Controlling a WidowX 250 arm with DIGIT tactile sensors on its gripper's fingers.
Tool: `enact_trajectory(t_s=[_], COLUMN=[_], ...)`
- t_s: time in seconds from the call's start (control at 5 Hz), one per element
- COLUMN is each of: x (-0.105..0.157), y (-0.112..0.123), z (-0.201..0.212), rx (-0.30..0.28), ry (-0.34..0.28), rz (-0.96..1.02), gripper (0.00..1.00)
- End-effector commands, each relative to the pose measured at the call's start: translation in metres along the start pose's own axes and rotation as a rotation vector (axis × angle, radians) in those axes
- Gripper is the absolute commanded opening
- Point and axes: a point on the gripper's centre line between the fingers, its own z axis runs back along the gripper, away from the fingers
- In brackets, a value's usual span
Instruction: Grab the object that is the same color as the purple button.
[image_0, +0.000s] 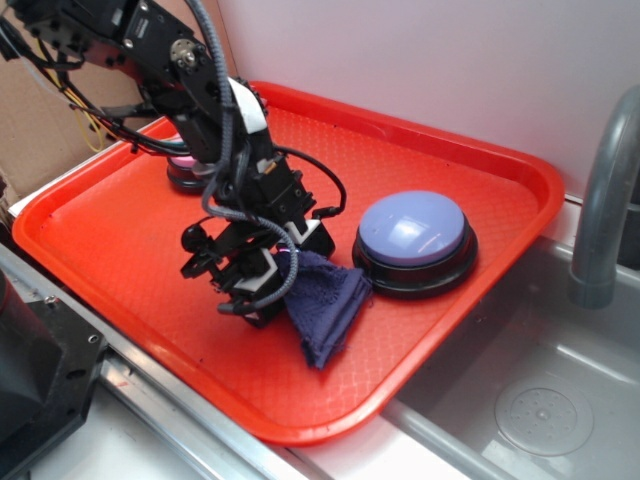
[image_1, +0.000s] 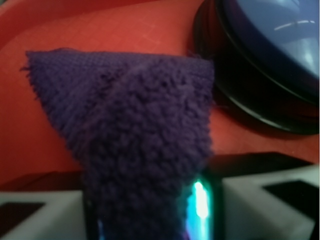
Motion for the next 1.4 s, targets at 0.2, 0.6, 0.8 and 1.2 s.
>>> enact_trajectory(t_s=[0.2,0.6,0.8,1.2], x=[-0.004,-0.018,-0.031,-0.042], y=[0.010,0.022,0.031,0.046], z=[0.081,0.161,0.190,0.201], rx=[0.061,0.109,0.171,0.276], ry=[0.016,0.182,0.222,0.213], rz=[0.503,0.998,1.241,1.593], gripper=[0.00,0.00,0.00,0.00])
